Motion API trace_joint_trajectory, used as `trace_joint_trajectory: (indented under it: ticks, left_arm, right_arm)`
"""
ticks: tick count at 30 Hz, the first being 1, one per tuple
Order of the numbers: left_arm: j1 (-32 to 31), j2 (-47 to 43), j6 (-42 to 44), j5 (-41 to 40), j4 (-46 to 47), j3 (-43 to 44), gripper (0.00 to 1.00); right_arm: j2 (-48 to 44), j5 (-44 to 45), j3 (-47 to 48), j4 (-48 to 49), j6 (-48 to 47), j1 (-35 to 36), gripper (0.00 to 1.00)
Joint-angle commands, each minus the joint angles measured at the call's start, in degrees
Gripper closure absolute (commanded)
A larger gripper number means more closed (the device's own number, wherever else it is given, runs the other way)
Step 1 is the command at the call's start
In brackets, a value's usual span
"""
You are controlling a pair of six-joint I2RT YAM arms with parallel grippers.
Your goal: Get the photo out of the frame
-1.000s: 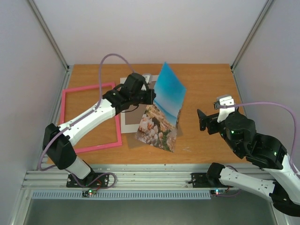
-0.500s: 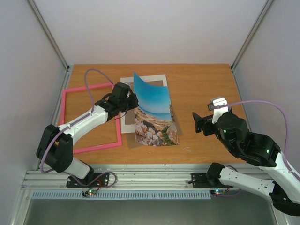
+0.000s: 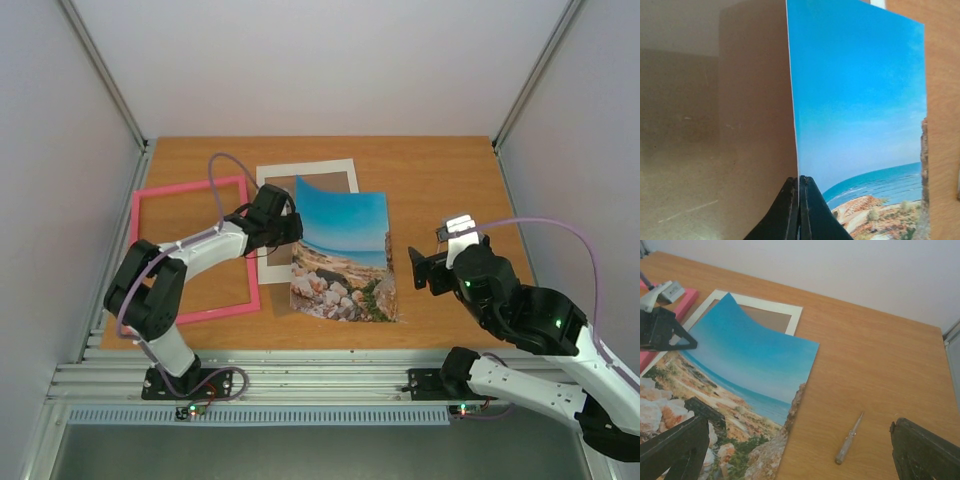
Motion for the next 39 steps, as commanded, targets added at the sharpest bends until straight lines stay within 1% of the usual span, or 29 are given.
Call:
trace_joint_trajectory:
  ticks: [1,3,5,8,10,13,17,19,21,22,24,25,29,32,35,39]
  left_arm:
    - [0.3,0.8,4.1,0.5,-1.2,2.2,0.97]
    - [0.3,0.6,4.7,-0.5,-2.4,2.3,0.95]
    - [0.4,-0.2,4.6,-1.3,-3.1,2.0,0.90]
    - [0.3,-2.8,4.7,-3.0,-4.1,0.9,0.75]
    - [0.4,-5.6,5.2,-5.2,-5.3,0.2,0.60]
    - [1.0,-10.5,6.3,-8.0,-7.8,-1.1,0.48]
    - [2.4,-19.1,7.0,-12.0,-11.4,-4.1,0.29]
    - [2.8,-24.0,7.5,-13.9,-14.0,-5.7,0.22]
    - [2.9,-29.5,8.1,-15.5,-17.4,-6.7,0.16]
    - [3.0,-33.7,8.5,-16.0,-19.5,-7.0,0.12]
    - [3.0,-40.4,9.9,-17.5,-23.8,-7.4,0.03]
    - [3.0,-44.2,10.3,-18.5,-25.9,-7.5,0.01]
    - [3.0,-57.5,13.9,-25.2,-35.4,-6.1,0.01]
    - [3.0,-66.4,15.8,-30.5,-40.6,-5.4,0.01]
    - [3.0,-73.8,18.0,-34.4,-43.3,-5.4,0.01]
    - [3.0,-81.7,20.5,-37.1,-41.3,-8.4,0.00]
  right_arm:
    - [-1.1,2.0,-0.8,0.5,0.9,-0.1,0.02]
    - [-1.3,2.3,-1.1,0.3,1.0,-0.1,0.01]
    - [-1.6,2.7,-1.5,0.1,1.1,-0.1,0.02]
    - [-2.7,3.7,-2.1,0.0,1.2,-0.1,0.02]
    - [-3.7,4.6,-2.6,-0.1,1.1,-0.1,0.02]
    - [-5.3,6.5,-3.6,-0.5,1.3,-0.1,0.02]
    - [-6.9,8.7,-4.6,-1.3,1.7,-0.1,0.02]
    - [-7.6,9.9,-5.3,-1.7,2.0,-0.1,0.02]
    - [-8.4,11.0,-5.9,-2.3,2.4,-0.1,0.02]
    - [-8.9,11.2,-6.1,-2.7,2.7,-0.1,0.02]
    - [-10.0,11.6,-6.4,-3.1,3.7,-0.1,0.01]
    - [-10.7,11.5,-6.6,-3.2,3.9,-0.1,0.01]
    - [-13.1,11.4,-7.6,-2.2,3.8,-0.1,0.02]
    - [-14.7,11.7,-9.3,-1.2,3.8,-0.1,0.02]
    - [-15.7,10.7,-10.5,-0.5,3.8,-0.1,0.02]
    - [-15.5,10.3,-10.8,-0.8,4.3,-0.1,0.01]
